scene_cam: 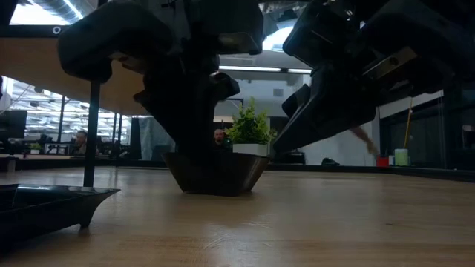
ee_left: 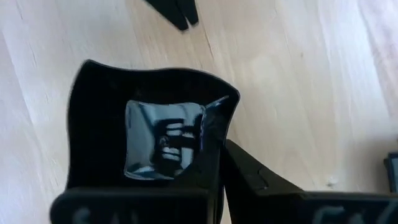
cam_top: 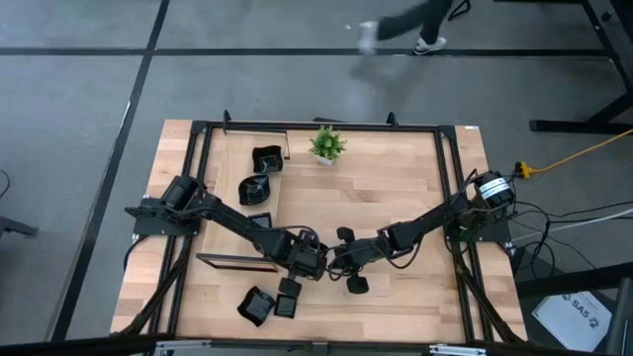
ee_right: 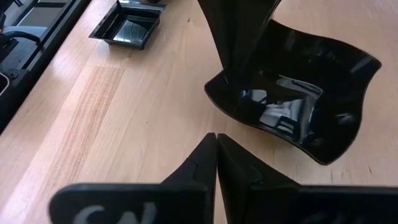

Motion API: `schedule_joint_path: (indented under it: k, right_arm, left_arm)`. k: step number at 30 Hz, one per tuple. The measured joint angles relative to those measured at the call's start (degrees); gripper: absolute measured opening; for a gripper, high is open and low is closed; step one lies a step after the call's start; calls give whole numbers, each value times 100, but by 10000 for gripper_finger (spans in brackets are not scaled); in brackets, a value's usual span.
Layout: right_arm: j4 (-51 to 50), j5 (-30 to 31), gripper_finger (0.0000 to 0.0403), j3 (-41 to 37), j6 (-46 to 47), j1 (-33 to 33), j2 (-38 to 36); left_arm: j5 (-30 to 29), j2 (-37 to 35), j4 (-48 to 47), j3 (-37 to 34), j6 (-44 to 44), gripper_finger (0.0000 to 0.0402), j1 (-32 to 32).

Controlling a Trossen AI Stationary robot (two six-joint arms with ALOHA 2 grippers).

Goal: Pick & Place Mini shaped plates
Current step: Stack the black distorted square plate on top of the black distorted square plate on the shelf

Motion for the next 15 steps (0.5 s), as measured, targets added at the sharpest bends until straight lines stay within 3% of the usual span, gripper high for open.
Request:
schedule_joint_path:
  k: [5,15]
  right_arm:
    - [40,-1,13,0,0,0,0]
    - [43,-1,13,0,-3,0,0]
  left_arm:
    - [10,0,-3,147,-32,16,0]
    - [28,0,-17,200,-31,77,0]
